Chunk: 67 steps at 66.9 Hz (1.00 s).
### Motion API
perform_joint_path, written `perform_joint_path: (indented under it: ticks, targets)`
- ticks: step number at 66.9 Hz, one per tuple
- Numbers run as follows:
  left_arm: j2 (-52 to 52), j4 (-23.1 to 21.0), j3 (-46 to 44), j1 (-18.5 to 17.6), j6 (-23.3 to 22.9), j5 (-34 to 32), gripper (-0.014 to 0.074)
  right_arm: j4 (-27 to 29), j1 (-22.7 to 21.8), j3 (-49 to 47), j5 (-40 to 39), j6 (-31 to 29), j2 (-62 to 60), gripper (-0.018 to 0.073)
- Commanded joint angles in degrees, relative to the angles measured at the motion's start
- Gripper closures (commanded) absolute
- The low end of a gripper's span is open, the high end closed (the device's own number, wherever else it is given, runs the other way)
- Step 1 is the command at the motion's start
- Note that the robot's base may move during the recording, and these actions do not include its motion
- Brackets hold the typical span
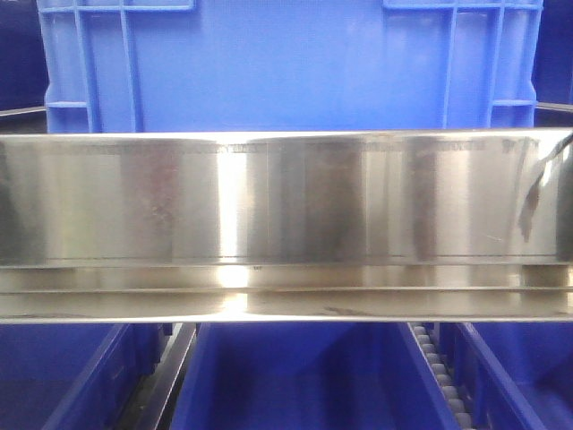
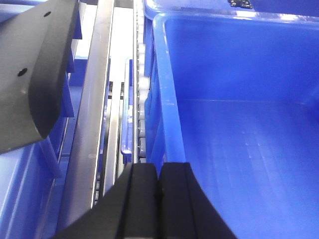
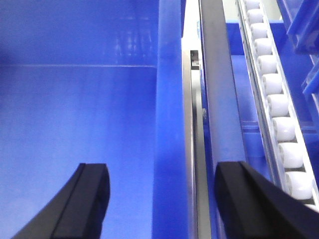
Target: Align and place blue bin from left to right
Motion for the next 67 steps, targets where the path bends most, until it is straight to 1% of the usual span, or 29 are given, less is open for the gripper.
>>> perform_joint_path:
  ticks: [1, 67]
  targets:
    - [-0.1, -0.4, -0.5, -0.4, -0.4, -0.4, 0.0707, -1.1, 0.0, -0.6, -0.9, 0.2, 0.0, 0.0218]
    - [-0.1, -0.4, -0.5, -0.4, -0.4, -0.3, 0.0707, -1.5, 0.0, -0.6, 0.4, 0.2, 0.7, 0.0218]
